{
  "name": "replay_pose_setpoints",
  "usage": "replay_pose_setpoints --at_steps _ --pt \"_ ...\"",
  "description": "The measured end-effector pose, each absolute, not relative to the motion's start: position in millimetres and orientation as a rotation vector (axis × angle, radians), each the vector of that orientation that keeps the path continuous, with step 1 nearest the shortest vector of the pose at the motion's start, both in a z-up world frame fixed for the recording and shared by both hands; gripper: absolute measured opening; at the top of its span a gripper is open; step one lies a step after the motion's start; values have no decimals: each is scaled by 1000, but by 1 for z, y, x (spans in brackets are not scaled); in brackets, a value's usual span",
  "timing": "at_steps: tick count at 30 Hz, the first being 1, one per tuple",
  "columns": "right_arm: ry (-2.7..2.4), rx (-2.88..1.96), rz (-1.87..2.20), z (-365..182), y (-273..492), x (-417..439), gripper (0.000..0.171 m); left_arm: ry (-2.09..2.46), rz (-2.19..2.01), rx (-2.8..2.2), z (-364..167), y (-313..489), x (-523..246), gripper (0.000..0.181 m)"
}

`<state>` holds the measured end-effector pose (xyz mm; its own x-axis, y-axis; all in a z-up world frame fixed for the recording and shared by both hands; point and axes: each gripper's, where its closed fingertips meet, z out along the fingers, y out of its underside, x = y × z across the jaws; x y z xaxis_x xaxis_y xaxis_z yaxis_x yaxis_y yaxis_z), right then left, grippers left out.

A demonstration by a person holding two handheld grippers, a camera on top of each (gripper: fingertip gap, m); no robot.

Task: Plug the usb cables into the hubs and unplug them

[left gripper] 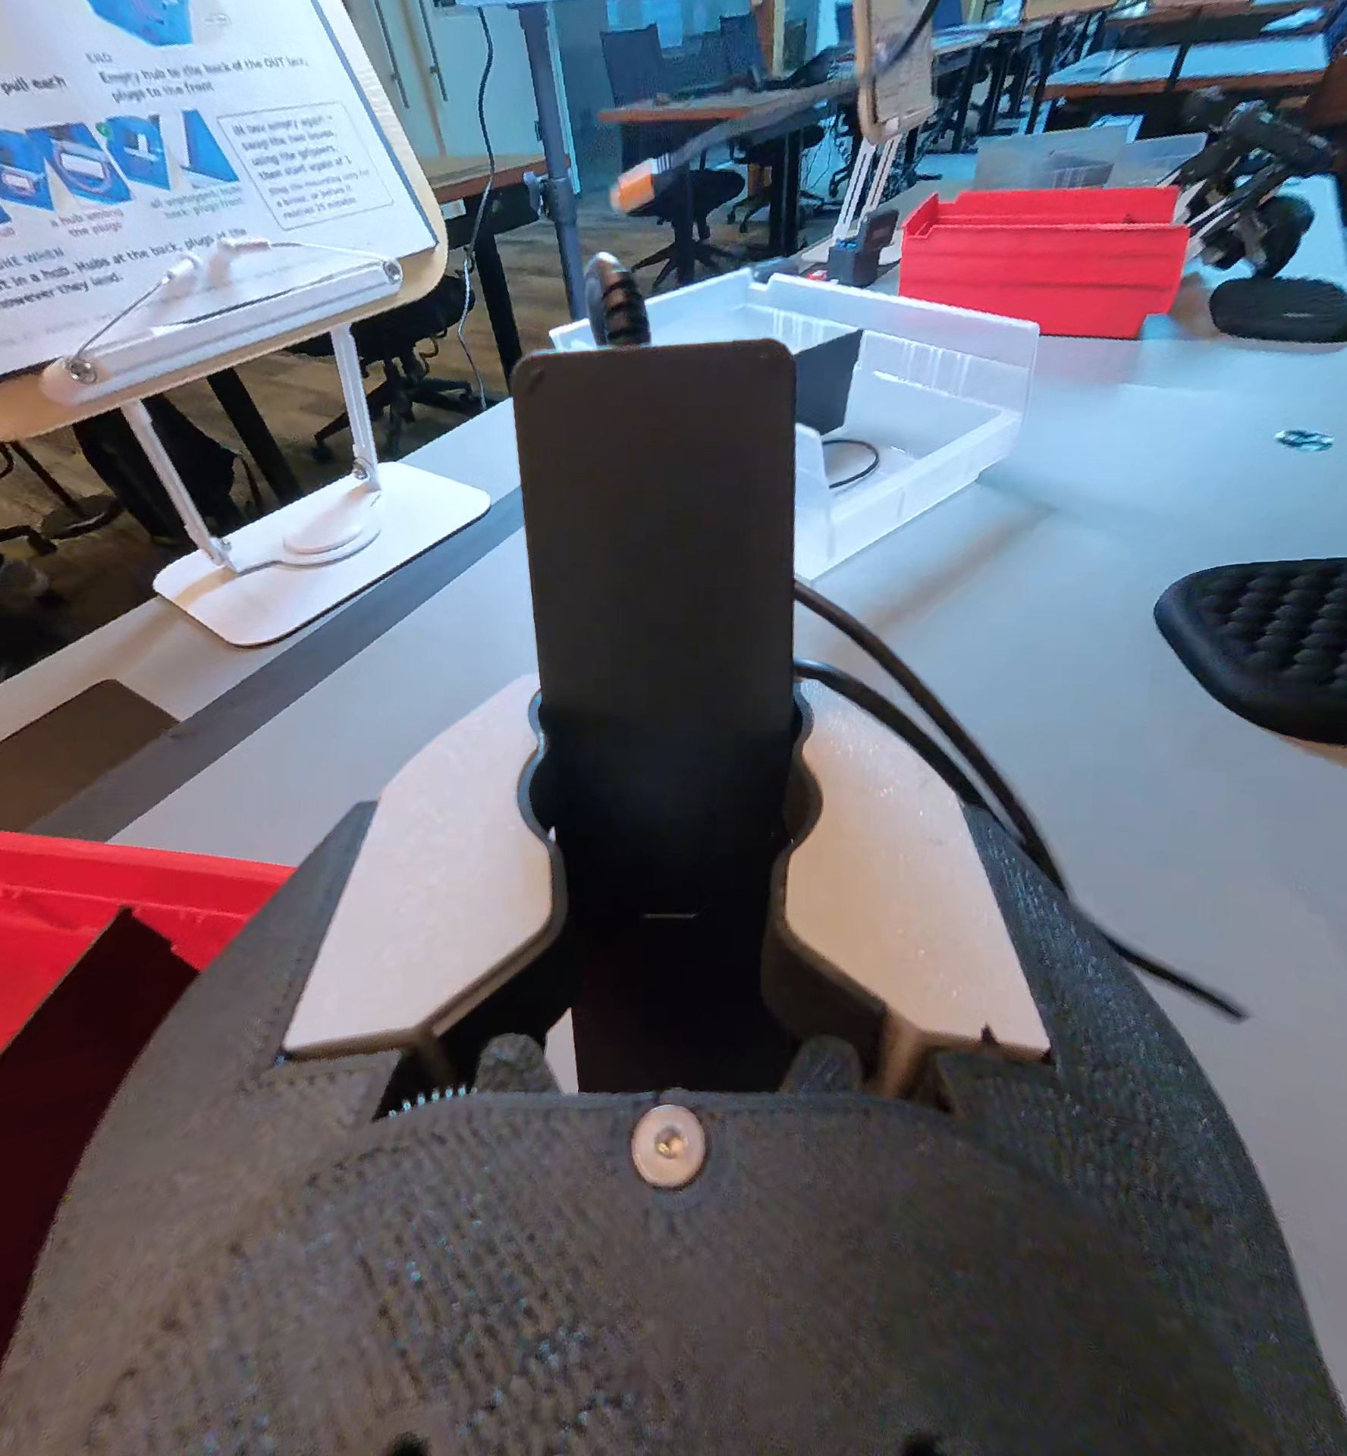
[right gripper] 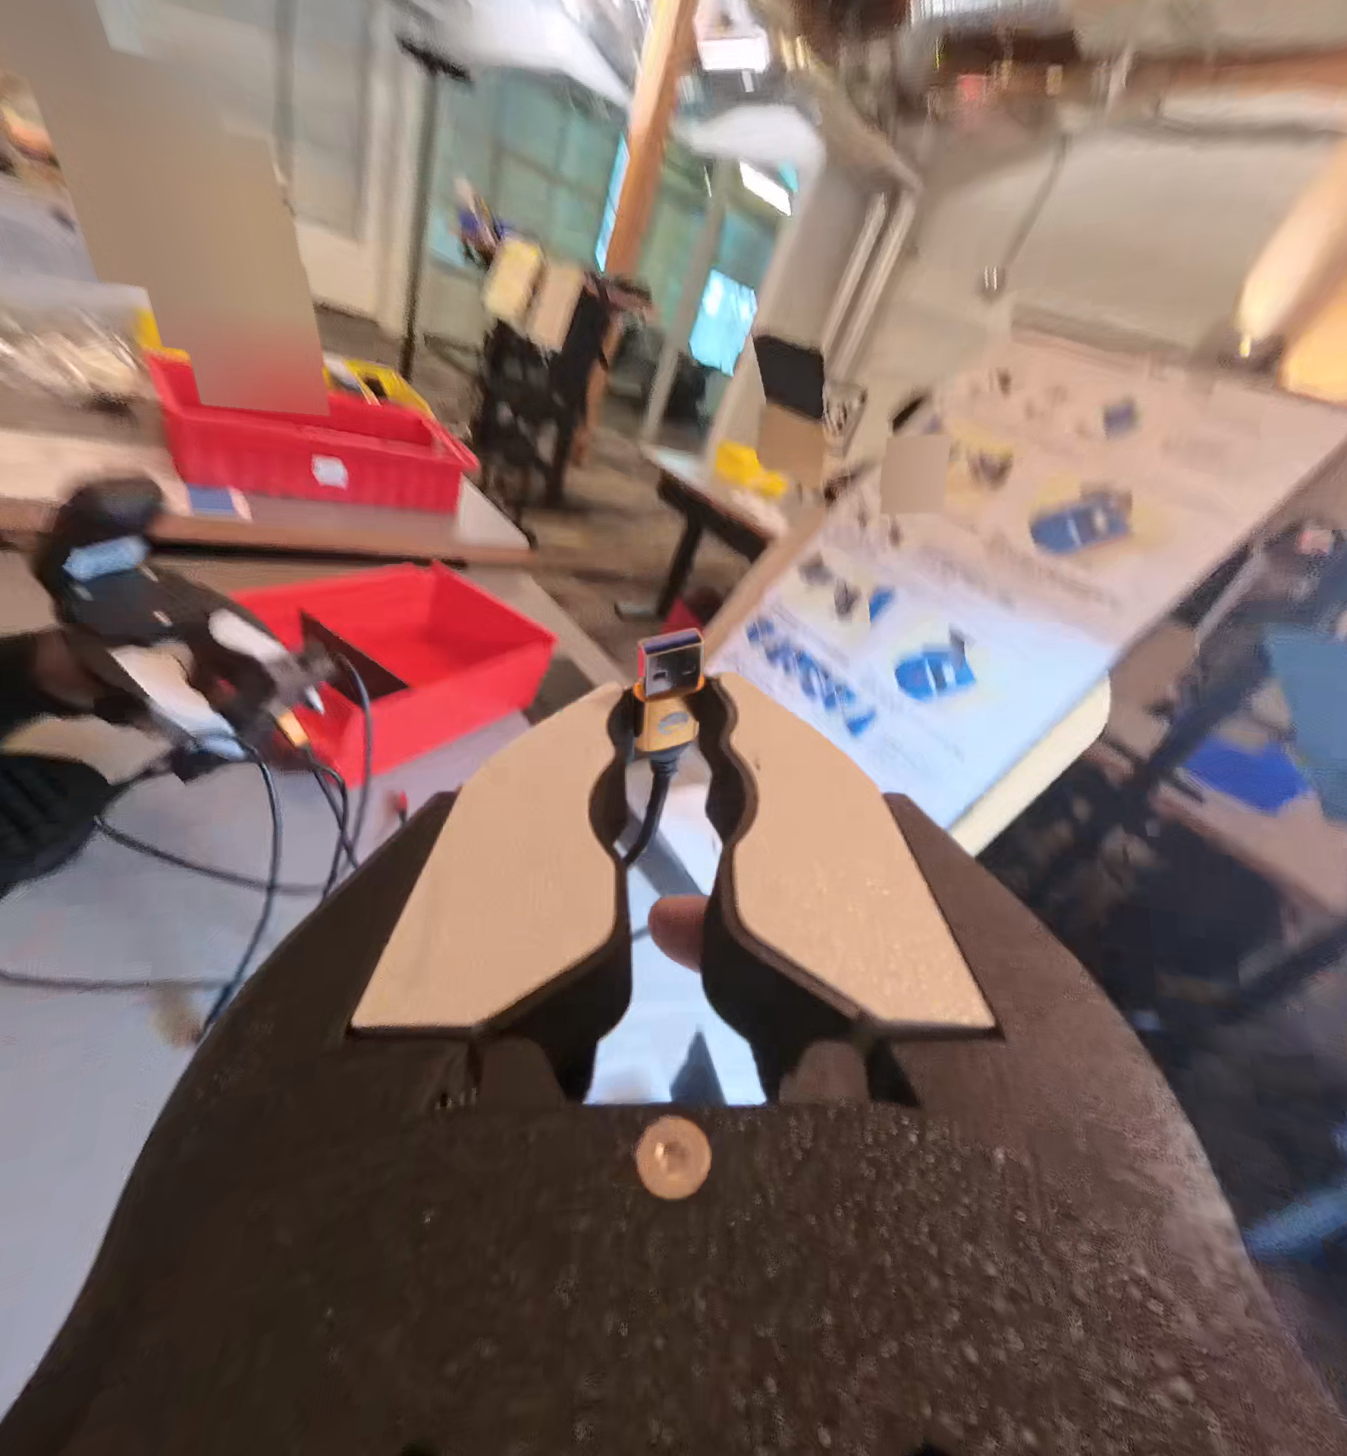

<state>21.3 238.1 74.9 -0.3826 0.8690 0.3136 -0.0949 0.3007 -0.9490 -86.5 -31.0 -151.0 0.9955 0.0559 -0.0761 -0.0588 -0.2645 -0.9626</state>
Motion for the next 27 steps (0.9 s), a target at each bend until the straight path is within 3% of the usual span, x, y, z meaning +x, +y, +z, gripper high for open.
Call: replay_pose_setpoints --at_steps 8,12,16,18,19,23,27 --pt "-1971 -1177 991 -145 271 1 15 43 3 -1748 -133 -29 -69 56" --pt "-2061 -1237 839 -203 255 -11 16 79 -15 -1738 -130 -25 -58 56" --pt "-2014 -1284 613 -221 262 -36 18 91 -75 -1713 -129 -22 -49 56" --pt "-1977 -1273 628 -209 262 -46 46 97 -114 -1691 -126 -23 -45 56" --pt "-1937 -1266 710 -192 260 -49 52 100 -129 -1683 -125 -23 -43 56" --pt "-1666 -1308 896 -114 287 -45 45 119 -146 -1678 -125 -23 -40 56" --pt "-1591 -1537 602 -117 357 -24 40 138 -155 -1683 -127 -21 -35 56"
